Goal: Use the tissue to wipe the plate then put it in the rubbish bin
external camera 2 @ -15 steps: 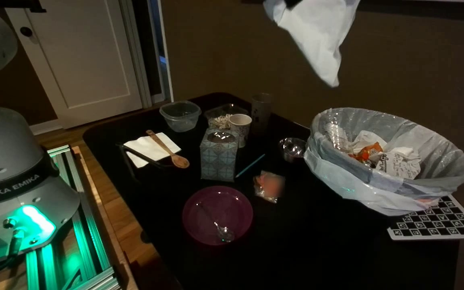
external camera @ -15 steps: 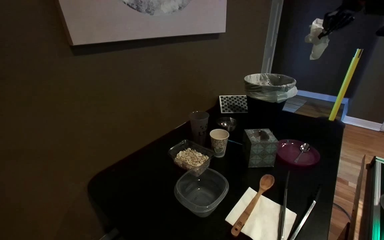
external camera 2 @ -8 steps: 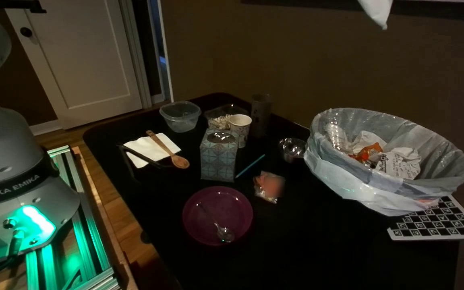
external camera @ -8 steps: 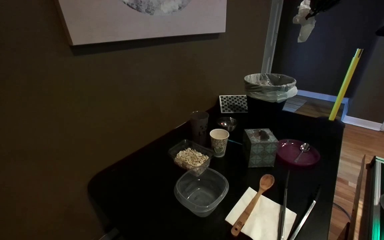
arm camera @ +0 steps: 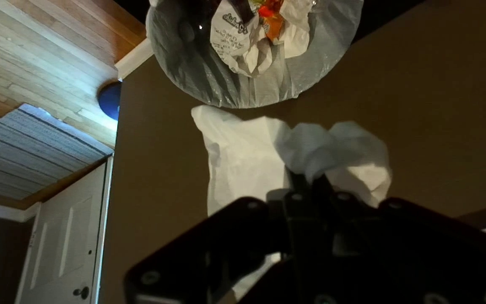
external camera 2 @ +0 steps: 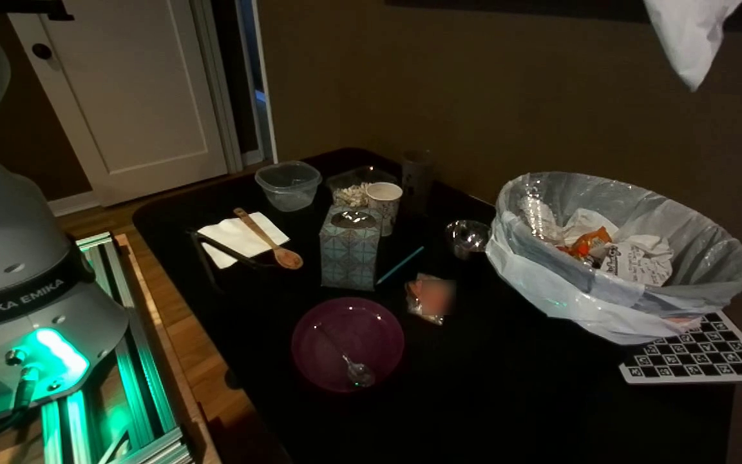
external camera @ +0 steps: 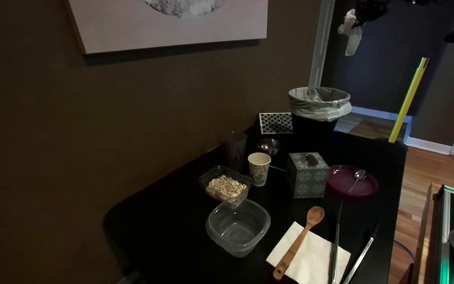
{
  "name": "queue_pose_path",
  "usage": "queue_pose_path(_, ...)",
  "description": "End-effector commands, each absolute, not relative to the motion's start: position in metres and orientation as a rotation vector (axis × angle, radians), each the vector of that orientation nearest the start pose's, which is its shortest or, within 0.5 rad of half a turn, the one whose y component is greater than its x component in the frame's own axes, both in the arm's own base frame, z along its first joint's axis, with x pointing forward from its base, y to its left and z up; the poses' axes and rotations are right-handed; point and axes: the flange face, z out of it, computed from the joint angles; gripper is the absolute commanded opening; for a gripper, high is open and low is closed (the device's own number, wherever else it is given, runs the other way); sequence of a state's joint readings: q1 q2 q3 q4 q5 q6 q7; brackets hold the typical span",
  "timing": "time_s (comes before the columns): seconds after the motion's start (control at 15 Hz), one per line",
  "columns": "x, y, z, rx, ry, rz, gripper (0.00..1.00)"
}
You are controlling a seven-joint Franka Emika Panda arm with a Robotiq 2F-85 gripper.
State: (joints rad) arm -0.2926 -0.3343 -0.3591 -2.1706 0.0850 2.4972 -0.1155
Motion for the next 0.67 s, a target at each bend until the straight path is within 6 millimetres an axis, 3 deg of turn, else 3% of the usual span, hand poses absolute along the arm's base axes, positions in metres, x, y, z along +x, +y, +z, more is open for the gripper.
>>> queue_pose_path(0.0, 0.415, -0.340, 0.594, -2.878, 0.906, -0.992, 0.41)
queue_pose_path(0.47, 0.432, -0.348, 0.598, -2.882, 0.899, -0.998, 0.94)
queue_pose_path(0.6, 0.431, -0.347, 0.598, -2.884, 0.890, -0.993, 1.00)
